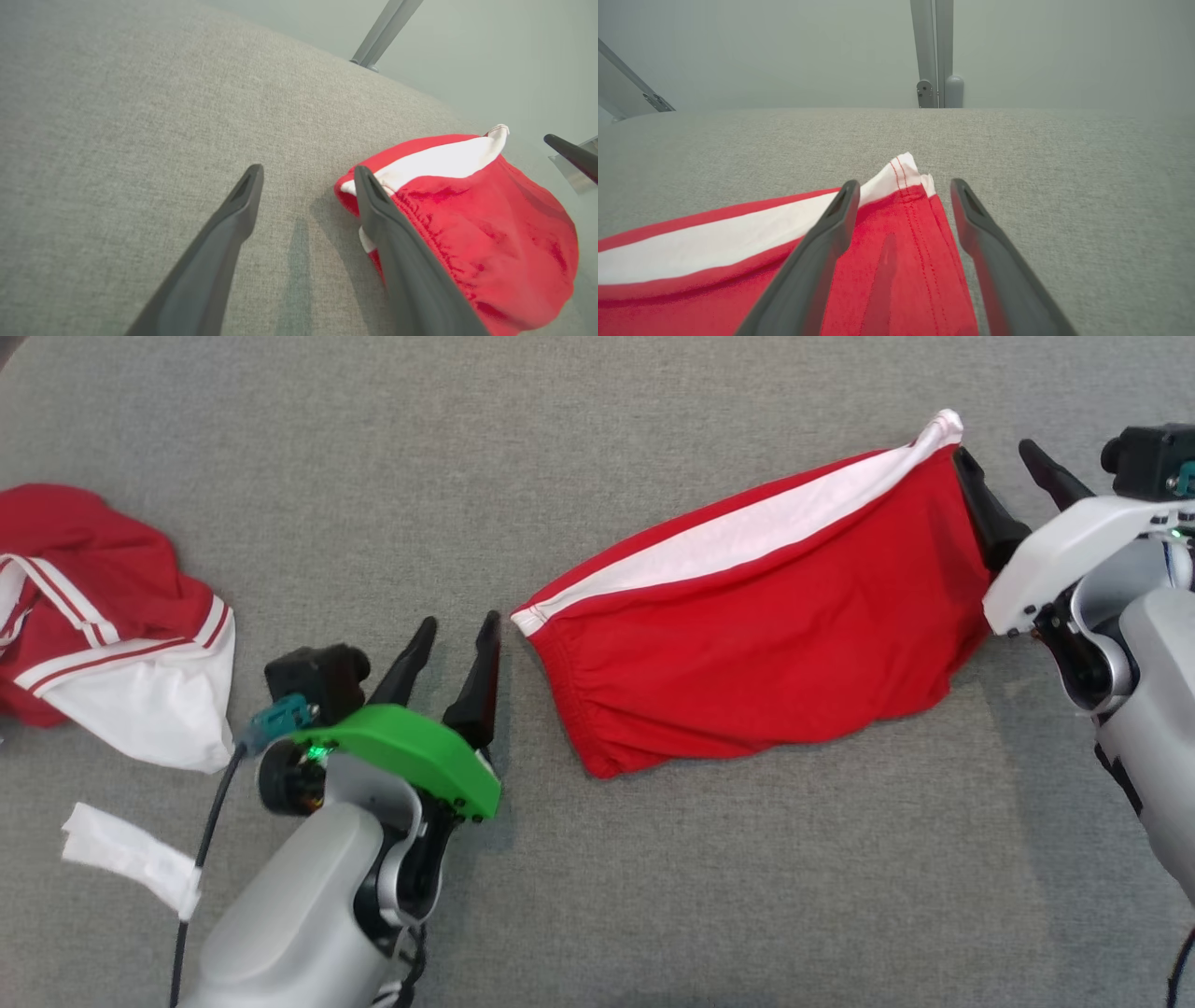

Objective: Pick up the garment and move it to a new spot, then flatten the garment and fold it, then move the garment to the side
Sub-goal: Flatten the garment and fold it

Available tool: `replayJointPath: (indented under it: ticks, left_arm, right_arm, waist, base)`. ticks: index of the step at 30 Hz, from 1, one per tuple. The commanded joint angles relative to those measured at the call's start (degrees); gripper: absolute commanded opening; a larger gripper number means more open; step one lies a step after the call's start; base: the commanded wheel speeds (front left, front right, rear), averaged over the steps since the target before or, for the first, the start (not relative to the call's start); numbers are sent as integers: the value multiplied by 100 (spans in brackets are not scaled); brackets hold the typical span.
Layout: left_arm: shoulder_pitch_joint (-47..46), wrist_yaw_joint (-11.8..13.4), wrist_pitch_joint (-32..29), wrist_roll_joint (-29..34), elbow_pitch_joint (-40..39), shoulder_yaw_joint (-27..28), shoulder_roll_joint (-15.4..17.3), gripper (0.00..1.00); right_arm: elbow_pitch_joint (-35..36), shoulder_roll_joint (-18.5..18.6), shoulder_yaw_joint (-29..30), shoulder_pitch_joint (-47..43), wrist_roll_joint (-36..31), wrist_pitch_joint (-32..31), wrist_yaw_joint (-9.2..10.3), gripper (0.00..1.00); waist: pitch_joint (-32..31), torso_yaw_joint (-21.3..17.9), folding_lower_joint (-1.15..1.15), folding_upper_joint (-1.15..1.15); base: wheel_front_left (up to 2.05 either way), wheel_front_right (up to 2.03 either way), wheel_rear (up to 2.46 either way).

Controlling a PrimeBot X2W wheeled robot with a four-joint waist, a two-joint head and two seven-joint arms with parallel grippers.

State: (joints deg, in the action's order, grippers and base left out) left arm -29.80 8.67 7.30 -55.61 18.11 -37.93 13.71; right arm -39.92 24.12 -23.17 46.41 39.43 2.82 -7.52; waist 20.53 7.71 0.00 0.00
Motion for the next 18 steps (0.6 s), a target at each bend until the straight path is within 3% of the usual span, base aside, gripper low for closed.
replayJointPath:
  ticks: [1, 6, 11, 14, 18]
  left_arm:
    - [217, 148, 223, 282, -99, -76, 156, 100]
    - [814, 724, 728, 1202, -839, -107, 570, 100]
    - [1382, 1143, 786, 2085, -1629, 400, 541, 100]
    - [1663, 1098, 788, 2610, -1967, 749, 273, 100]
    - [1791, 816, 784, 3038, -2020, 1026, -83, 100]
  right_arm:
    - [23, 107, -87, -168, -234, 51, 5, 100]
    - [174, 247, -116, -373, -833, -271, 4, 100]
    - [310, 149, 148, -496, -916, -803, 4, 100]
    - [337, 108, 324, -468, -974, -1085, 4, 100]
    - [174, 67, 527, -280, -1162, -1414, 4, 100]
  waist:
    - [-280, -261, 0, 0]
    - [-412, -413, 0, 0]
    - [-263, -277, 0, 0]
    - [-93, -71, 0, 0]
    - [151, 200, 0, 0]
  base:
    - [0, 0, 0]
    - [0, 0, 0]
    - [0, 0, 0]
    - [0, 0, 0]
    - [0, 0, 0]
